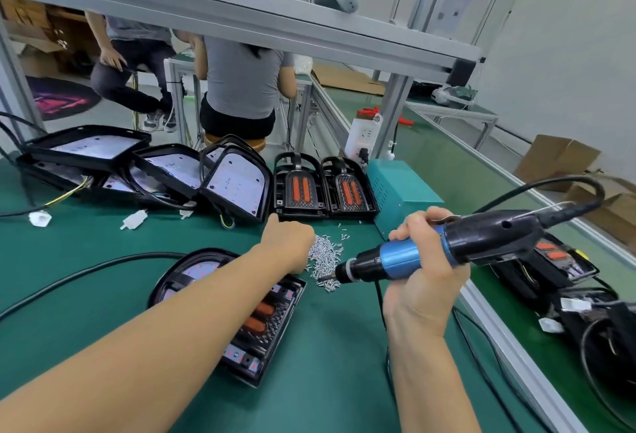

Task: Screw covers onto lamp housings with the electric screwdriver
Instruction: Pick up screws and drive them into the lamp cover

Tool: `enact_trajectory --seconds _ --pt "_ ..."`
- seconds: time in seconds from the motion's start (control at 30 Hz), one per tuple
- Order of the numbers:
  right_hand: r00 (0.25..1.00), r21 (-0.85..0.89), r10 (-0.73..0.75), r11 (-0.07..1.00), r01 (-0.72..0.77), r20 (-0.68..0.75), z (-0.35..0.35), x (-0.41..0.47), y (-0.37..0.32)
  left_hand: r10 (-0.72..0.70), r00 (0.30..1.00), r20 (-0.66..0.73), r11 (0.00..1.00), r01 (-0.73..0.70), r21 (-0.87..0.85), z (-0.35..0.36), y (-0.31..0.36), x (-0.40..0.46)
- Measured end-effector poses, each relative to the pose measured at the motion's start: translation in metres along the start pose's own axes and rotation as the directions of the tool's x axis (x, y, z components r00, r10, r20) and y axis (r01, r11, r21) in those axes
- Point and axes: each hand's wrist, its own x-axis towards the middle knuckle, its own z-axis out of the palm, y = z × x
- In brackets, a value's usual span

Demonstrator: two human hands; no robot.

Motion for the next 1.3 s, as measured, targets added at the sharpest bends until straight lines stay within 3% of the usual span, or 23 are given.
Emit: enact_trajectory --seconds 0.23,0.33,0.4,0.53,0.7,0.87,0.97,1.2,1.3 --pt "0.996 0.079 -0.089 0.993 0.088 0.007 0.001 0.002 0.007 0.034 0.997 0.069 0.998 -0.031 -0.046 -0.004 -0.003 -0.004" --pt "0.995 0.086 -0.095 0.992 0.096 -0.023 0.001 0.004 0.003 0.063 0.998 0.013 0.983 -0.059 -0.175 -0.015 -0.011 -0.012" --pt "0.995 0.105 -0.098 0.989 0.099 -0.018 0.001 0.003 -0.003 0.068 0.996 -0.064 0.933 -0.086 -0.35 -0.022 -0.017 -0.024" --pt "0.997 0.238 -0.065 0.97 0.053 0.043 0.002 -0.003 -0.015 -0.021 0.981 -0.195 0.605 -0.143 -0.783 -0.023 -0.032 -0.069" --pt "0.996 0.356 0.0 0.934 -0.033 0.095 0.009 -0.013 -0.026 -0.146 0.971 -0.19 0.305 -0.139 -0.942 -0.004 -0.04 -0.121" --pt "0.983 0.386 0.02 0.918 -0.091 0.184 0.017 -0.029 -0.032 -0.138 0.981 -0.134 0.045 -0.129 -0.991 -0.004 -0.041 -0.148" --pt "0.974 0.377 0.014 0.921 -0.102 0.228 0.022 -0.04 -0.032 -0.134 0.97 -0.205 0.066 -0.197 -0.978 -0.006 -0.043 -0.16" --pt "0.96 0.362 0.003 0.926 -0.108 0.28 0.03 -0.053 -0.034 -0.156 0.934 -0.323 0.312 -0.264 -0.913 -0.004 -0.049 -0.174" --pt "0.953 0.35 -0.01 0.931 -0.102 0.303 0.032 -0.055 -0.035 -0.149 0.924 -0.354 0.31 -0.296 -0.903 -0.005 -0.048 -0.178"
